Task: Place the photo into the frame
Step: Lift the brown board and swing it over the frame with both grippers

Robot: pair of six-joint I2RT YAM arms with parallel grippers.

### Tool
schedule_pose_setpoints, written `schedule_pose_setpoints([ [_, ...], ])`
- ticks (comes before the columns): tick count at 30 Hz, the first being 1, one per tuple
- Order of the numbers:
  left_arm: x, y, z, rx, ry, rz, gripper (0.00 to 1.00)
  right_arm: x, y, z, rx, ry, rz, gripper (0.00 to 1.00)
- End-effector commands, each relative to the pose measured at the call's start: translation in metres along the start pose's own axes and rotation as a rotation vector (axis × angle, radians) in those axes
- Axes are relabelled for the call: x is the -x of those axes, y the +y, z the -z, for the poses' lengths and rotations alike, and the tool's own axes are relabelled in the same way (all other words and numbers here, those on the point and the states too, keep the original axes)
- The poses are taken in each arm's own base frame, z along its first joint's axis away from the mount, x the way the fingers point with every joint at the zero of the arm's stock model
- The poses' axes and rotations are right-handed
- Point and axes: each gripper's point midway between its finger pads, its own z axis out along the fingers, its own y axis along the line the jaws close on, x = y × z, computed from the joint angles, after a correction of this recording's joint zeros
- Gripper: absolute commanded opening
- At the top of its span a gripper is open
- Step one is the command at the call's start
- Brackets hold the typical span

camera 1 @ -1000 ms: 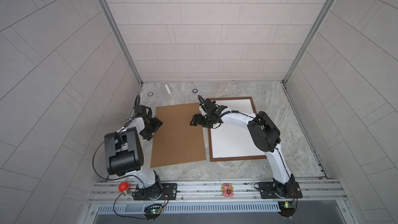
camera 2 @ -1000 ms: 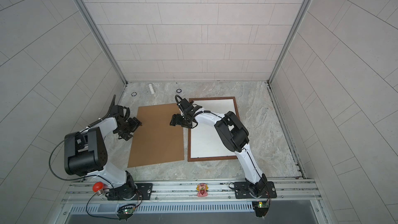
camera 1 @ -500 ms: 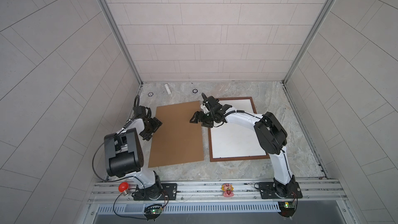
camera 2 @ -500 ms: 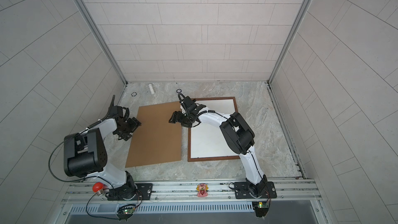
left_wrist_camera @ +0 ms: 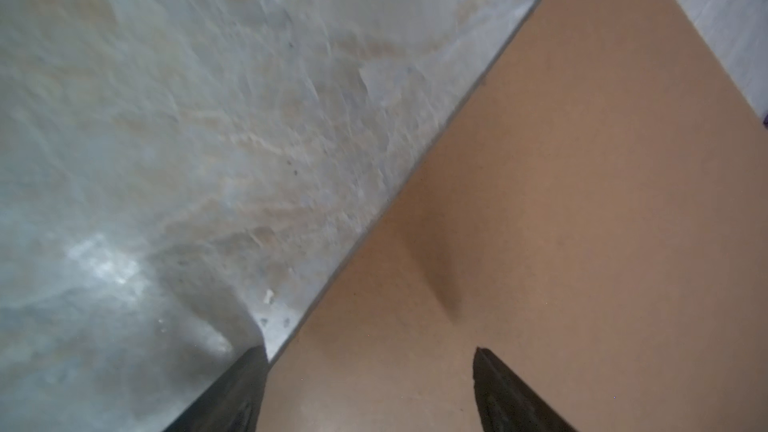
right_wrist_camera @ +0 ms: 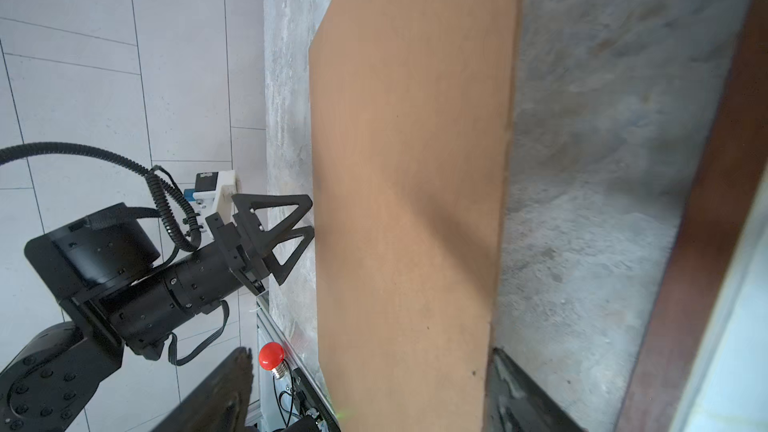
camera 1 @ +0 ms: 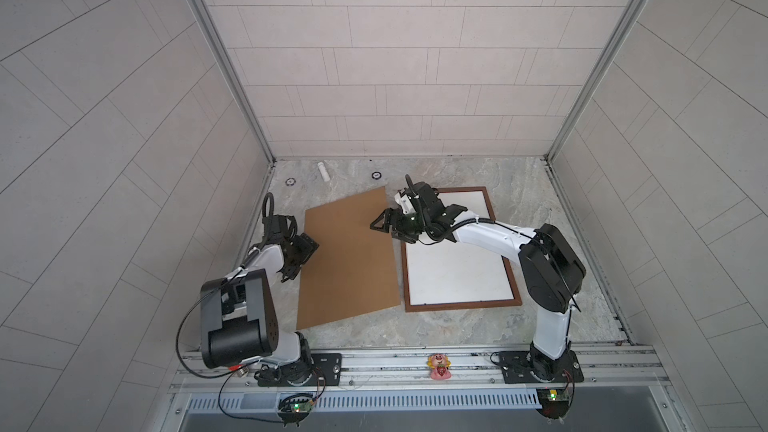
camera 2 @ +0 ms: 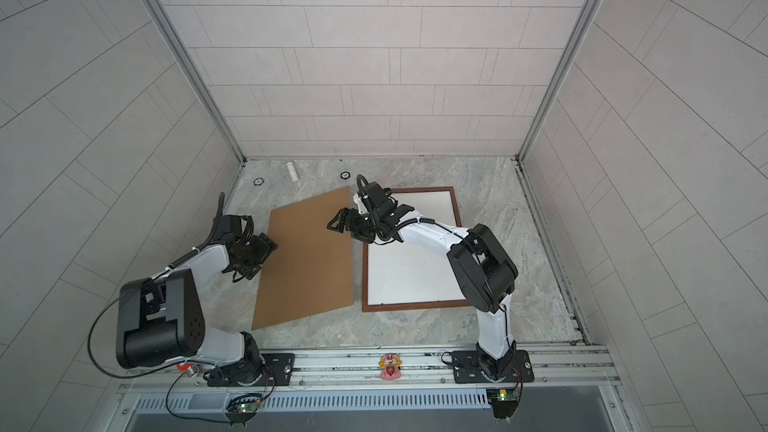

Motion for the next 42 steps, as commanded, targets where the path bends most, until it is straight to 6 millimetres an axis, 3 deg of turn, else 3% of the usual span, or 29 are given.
schedule_pose_setpoints([
  [1, -0.085, -0.017, -0.003, -0.098, 0.312, 0.066, 0.83, -0.032, 0.047, 0.004, 0.179, 0.086, 0.041, 0.83],
  [10, -0.093, -0.022, -0.001, -0.111, 0.313, 0.042, 0.83, -0.029, -0.005, 0.016, 0.132, 0.058, -0.009, 0.82],
  [16, -0.094, -0.020, -0.001, -0.103, 0.312, 0.030, 0.83, -0.025, -0.022, 0.019, 0.102, 0.048, 0.015, 0.72],
  [19, -0.095, -0.022, 0.001, -0.104, 0.327, 0.009, 0.83, -0.021, -0.022, 0.026, 0.112, 0.033, 0.034, 0.64],
  [21, -0.095, -0.024, 0.005, -0.101, 0.336, -0.023, 0.83, -0.017, -0.023, 0.033, 0.113, 0.021, 0.047, 0.49],
  [25, -0.090, -0.026, 0.012, -0.081, 0.332, -0.092, 0.84, -0.007, -0.028, 0.051, 0.112, -0.004, 0.055, 0.35],
  [27, -0.087, -0.028, 0.014, -0.078, 0.331, -0.111, 0.83, -0.003, -0.030, 0.058, 0.113, -0.010, 0.057, 0.23],
  [33, -0.084, -0.039, 0.011, -0.107, 0.353, -0.117, 0.83, -0.002, -0.027, 0.066, 0.129, 0.009, 0.075, 0.03],
  [37, -0.084, -0.048, 0.012, -0.137, 0.373, -0.137, 0.83, -0.003, -0.023, 0.067, 0.150, 0.010, 0.083, 0.00],
  [42, -0.083, -0.057, 0.016, -0.167, 0.394, -0.185, 0.84, -0.008, -0.015, 0.058, 0.202, 0.049, 0.093, 0.08],
])
